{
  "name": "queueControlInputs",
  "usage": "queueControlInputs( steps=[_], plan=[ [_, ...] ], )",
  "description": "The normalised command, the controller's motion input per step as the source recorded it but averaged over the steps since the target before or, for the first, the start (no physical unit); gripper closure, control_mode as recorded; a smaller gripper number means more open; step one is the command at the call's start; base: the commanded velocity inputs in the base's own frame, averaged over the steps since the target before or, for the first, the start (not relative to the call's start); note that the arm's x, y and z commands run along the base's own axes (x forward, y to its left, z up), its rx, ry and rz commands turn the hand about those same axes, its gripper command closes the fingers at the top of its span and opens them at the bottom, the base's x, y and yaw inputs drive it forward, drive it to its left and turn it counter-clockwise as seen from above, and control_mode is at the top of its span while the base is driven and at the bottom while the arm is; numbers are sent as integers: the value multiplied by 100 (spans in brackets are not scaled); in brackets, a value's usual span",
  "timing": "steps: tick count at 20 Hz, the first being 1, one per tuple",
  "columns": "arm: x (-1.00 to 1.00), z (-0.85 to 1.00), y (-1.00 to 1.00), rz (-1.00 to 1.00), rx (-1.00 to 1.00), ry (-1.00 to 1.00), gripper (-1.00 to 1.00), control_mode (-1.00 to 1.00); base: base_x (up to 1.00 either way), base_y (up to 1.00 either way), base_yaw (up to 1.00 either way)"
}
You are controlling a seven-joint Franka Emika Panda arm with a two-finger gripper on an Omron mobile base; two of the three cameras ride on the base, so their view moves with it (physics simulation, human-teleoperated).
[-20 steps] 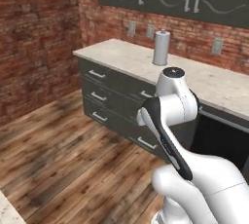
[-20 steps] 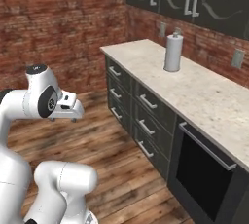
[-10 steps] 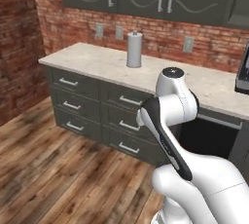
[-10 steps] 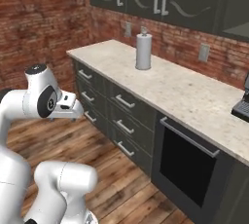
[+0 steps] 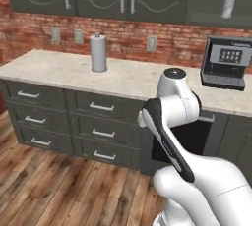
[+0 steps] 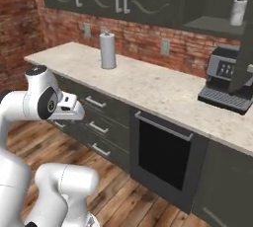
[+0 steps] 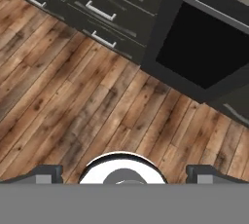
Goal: Locate and retrieve the soap dispenser and sponge from the cabinet. Place them next to the sink.
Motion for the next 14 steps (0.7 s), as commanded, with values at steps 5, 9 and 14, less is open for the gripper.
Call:
queueControlInputs(
  steps=[5, 9, 14],
  plan=[
    [0, 0, 0, 0, 0, 0, -100, 100, 7, 3, -46],
    [0, 0, 0, 0, 0, 0, -100, 100, 7, 2, -46],
    [0, 0, 0, 0, 0, 0, -100, 100, 24, 16, -41]
  ],
)
